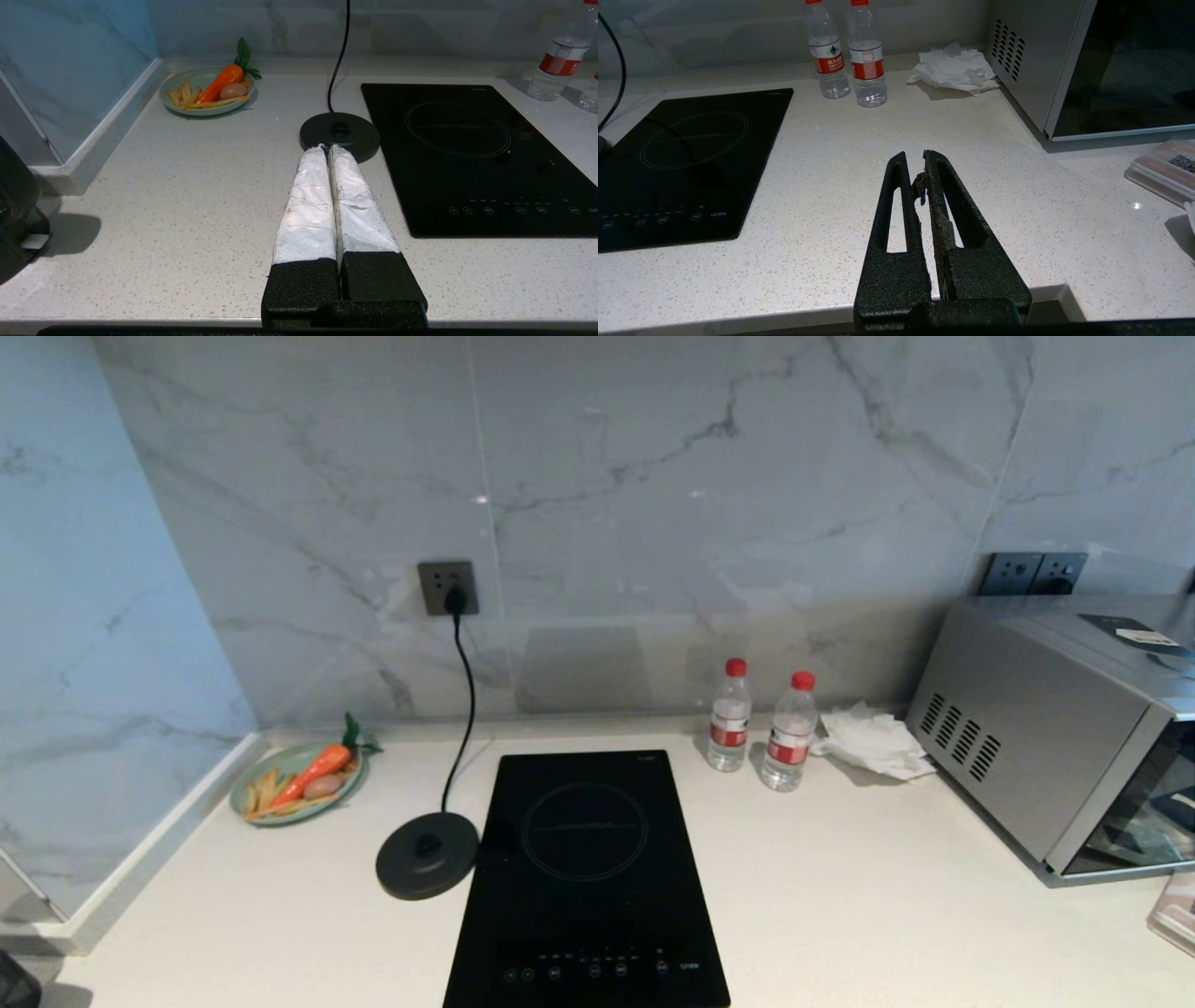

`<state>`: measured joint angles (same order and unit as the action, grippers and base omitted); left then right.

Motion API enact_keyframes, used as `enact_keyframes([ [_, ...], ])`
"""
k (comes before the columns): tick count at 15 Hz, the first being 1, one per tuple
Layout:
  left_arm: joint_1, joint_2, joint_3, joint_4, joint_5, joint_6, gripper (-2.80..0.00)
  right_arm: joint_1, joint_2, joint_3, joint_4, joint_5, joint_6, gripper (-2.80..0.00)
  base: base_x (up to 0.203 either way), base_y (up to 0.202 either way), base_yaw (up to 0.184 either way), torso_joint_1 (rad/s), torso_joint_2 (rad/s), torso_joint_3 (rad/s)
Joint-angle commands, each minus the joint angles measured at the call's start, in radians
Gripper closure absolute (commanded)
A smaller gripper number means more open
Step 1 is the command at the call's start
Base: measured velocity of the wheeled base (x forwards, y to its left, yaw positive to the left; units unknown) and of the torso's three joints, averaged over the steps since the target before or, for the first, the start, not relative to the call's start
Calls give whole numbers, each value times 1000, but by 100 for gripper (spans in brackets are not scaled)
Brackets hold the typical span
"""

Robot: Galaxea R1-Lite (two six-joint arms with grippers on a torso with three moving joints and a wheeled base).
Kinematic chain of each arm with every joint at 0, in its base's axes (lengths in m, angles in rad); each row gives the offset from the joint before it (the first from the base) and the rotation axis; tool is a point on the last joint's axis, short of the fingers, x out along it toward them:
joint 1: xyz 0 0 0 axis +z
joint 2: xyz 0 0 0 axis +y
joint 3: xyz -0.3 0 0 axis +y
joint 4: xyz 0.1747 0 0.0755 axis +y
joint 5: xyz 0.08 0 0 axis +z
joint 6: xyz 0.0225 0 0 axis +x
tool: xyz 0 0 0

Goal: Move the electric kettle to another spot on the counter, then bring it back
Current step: Grab the kettle

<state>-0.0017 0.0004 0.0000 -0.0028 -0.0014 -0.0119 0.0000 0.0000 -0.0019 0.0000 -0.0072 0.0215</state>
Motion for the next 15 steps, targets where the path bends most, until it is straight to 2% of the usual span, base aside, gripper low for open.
enact_keyframes([
  [1,2,0,3,0,0,1,0,0,2,0,0,0,0,0,0,0,0,0,0,0],
  [7,4,1,-7,3,5,12,0,0,1,1,-1,0,0,0,0,0,0,0,0,0],
  [9,4,38,-124,26,5,6,0,0,0,2,-3,1,-2,0,0,0,0,0,0,0],
  [12,9,208,-246,67,-12,-21,0,0,0,2,-3,1,-2,0,0,0,0,0,0,0],
  [15,12,440,-287,-30,-29,-23,0,0,0,2,-3,1,-2,0,0,0,0,0,0,0],
])
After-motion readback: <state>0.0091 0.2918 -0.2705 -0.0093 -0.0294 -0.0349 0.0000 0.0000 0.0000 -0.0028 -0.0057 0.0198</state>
